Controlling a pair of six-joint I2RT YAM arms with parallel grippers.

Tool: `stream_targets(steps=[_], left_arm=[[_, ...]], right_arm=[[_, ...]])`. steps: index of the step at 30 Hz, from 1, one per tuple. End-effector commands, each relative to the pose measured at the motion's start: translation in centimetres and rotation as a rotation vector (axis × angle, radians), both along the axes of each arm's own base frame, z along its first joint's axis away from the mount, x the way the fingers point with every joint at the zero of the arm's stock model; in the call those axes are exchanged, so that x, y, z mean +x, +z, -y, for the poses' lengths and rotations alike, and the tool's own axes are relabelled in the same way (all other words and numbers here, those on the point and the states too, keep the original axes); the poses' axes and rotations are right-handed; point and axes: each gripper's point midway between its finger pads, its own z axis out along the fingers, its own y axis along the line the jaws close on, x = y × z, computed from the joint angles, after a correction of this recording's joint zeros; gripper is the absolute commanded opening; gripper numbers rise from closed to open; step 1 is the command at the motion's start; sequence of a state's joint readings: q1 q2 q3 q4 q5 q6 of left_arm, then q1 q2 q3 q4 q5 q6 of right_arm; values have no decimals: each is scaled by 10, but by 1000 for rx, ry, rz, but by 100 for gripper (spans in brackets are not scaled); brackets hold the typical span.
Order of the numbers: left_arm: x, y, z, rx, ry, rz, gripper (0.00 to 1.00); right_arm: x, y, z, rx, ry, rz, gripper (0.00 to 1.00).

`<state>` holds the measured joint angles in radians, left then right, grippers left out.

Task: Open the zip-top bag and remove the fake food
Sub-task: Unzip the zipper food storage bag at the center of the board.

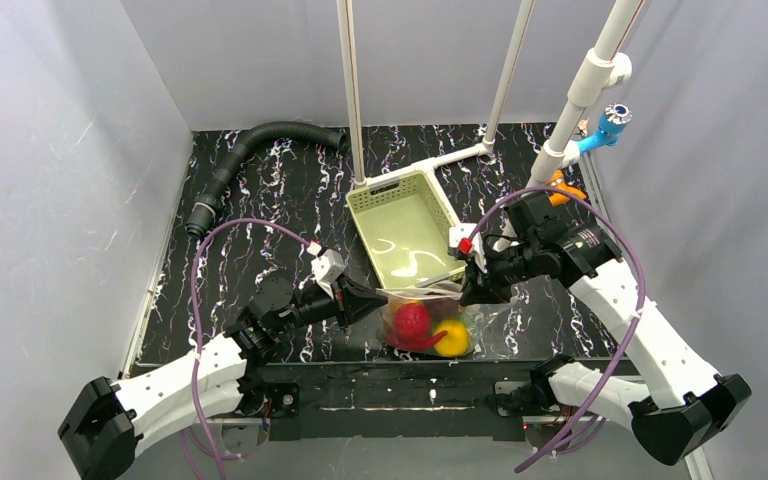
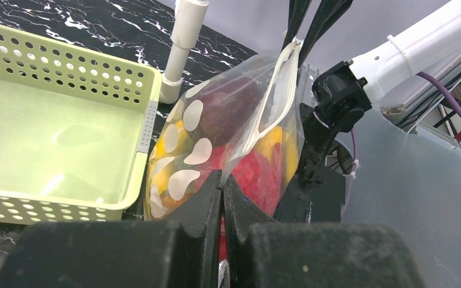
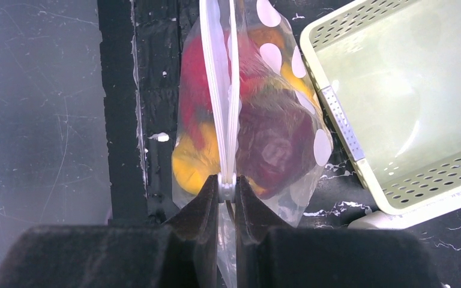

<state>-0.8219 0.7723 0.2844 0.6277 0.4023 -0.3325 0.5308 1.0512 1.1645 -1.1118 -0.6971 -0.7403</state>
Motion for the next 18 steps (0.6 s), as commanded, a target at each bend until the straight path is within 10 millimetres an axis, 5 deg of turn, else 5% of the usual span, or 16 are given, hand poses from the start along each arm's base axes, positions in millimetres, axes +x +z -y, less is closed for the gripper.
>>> stream_targets(steps=[1, 9, 18], left_arm=[[6, -14, -7, 35, 45, -11, 0], [5, -12, -7, 33, 43, -8, 0], [7, -11, -12, 38, 68, 6, 0]], right_arm=[[-8, -1, 8, -3, -4, -8, 1], [-11, 8, 9, 42, -12, -20, 1], [-15, -3, 20, -2, -40, -23, 1]])
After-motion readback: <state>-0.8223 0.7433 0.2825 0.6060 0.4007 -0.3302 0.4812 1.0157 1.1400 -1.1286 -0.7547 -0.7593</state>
